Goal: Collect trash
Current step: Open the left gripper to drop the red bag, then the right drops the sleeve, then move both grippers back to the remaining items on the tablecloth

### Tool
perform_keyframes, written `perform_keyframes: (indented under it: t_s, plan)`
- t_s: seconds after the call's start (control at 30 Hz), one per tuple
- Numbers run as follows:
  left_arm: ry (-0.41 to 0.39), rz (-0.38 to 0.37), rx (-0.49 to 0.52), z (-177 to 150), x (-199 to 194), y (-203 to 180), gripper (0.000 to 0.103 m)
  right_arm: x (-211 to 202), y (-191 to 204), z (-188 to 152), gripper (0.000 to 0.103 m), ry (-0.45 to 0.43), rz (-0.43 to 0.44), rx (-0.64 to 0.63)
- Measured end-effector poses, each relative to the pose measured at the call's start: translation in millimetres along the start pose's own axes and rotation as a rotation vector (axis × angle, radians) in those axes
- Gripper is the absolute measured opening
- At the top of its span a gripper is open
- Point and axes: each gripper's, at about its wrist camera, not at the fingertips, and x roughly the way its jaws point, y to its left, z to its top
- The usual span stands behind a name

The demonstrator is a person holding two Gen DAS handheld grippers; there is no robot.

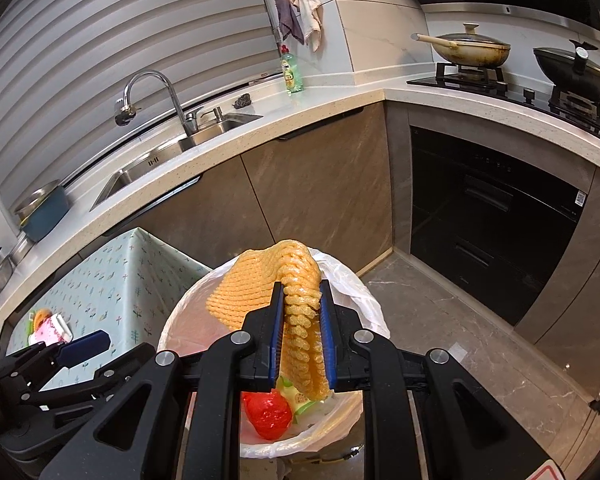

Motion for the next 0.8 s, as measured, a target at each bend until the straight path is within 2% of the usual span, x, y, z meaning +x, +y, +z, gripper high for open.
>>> perform_keyframes:
  t_s: [0.23,0.4,0.5,0.57,0.8]
  plan:
    - [0.001,0.016,-0.028,-2.0,-0.4,16.2,0.057,10.5,16.4,-2.2,0.017,0.023,0.013,-0.032]
    - [0.002,0.033,-0.058,-4.6,0.7,31.8,0.058,19.9,27.3,-3.8,0.027,0.037,0.006,-0.048]
    - [-0.016,0.062,-0.077,-6.7,-1.9,42.3,0.071,24.8,34.3,-4.8,0.036,0.044,0.005,-0.054]
    - [-0.025,0.075,-0.087,-7.9,-4.6,49.3,0.074,24.4,39.3,-5.0,0.043,0.037,0.007,-0.056]
    - [-0.039,0.097,-0.140,-11.0,-15.5,78.7,0.075,14.4,61.9,-3.1,0.045,0.013,0.029,-0.084]
